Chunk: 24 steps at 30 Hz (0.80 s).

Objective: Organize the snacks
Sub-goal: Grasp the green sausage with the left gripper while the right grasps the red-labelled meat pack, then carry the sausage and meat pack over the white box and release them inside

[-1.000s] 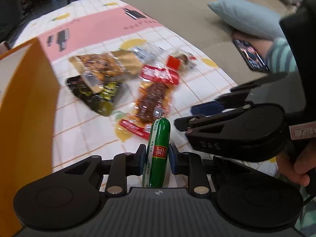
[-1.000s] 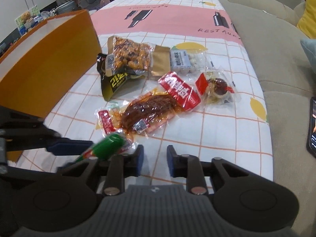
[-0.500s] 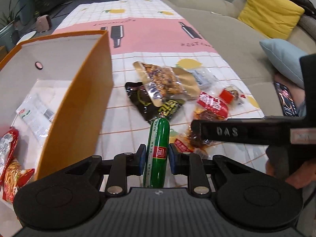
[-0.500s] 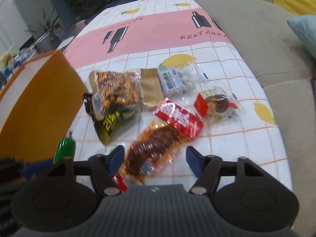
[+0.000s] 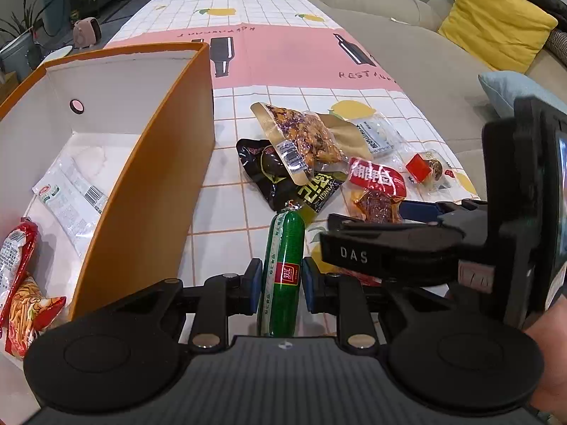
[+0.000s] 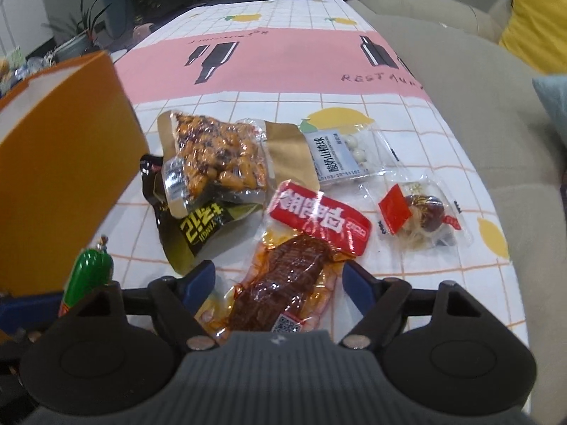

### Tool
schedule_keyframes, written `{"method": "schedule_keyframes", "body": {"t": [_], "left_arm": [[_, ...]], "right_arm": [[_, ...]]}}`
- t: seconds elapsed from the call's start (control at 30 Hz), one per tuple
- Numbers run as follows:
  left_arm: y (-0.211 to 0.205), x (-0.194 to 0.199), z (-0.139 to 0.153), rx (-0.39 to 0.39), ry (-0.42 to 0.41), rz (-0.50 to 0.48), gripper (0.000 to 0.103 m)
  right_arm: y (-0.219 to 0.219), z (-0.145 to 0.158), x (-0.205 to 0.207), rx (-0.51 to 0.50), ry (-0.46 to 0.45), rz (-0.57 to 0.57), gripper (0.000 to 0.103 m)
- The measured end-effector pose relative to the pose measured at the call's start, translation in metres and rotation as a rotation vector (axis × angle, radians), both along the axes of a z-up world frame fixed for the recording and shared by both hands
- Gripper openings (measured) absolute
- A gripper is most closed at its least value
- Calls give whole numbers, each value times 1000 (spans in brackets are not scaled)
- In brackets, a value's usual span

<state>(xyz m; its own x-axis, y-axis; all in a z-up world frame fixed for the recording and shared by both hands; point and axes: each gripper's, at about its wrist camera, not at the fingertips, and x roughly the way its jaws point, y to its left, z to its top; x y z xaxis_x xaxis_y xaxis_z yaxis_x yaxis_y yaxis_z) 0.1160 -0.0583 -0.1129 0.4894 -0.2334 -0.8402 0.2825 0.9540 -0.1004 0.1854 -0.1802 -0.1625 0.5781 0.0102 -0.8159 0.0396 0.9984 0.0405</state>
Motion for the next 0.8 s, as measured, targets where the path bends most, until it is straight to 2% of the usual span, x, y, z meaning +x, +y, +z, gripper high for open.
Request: {"method": "schedule_keyframes", "body": {"t": [0.1, 0.13, 0.27, 0.4, 0.47, 0.8], "left_arm": [[-1, -1, 1, -1, -2, -4, 26], [-1, -2, 1, -1, -2, -4, 26], [-1, -4, 2, -3, -3, -6, 26], [-1, -6, 5, -11, -6, -5, 26], [-1, -8, 7, -12, -10, -8, 26], [3, -17, 19, -29, -38, -3, 26]], "right_arm": [[-1, 1, -5, -18, -5, 1, 63], [-3, 2, -7, -15, -5, -3, 55], [-8, 5, -11, -4, -2, 2, 51], [-6, 12, -17, 16, -25, 20, 36], [-3, 17, -18, -1, -28, 32, 35], [-15, 31, -32, 96, -22, 12, 33]]}}
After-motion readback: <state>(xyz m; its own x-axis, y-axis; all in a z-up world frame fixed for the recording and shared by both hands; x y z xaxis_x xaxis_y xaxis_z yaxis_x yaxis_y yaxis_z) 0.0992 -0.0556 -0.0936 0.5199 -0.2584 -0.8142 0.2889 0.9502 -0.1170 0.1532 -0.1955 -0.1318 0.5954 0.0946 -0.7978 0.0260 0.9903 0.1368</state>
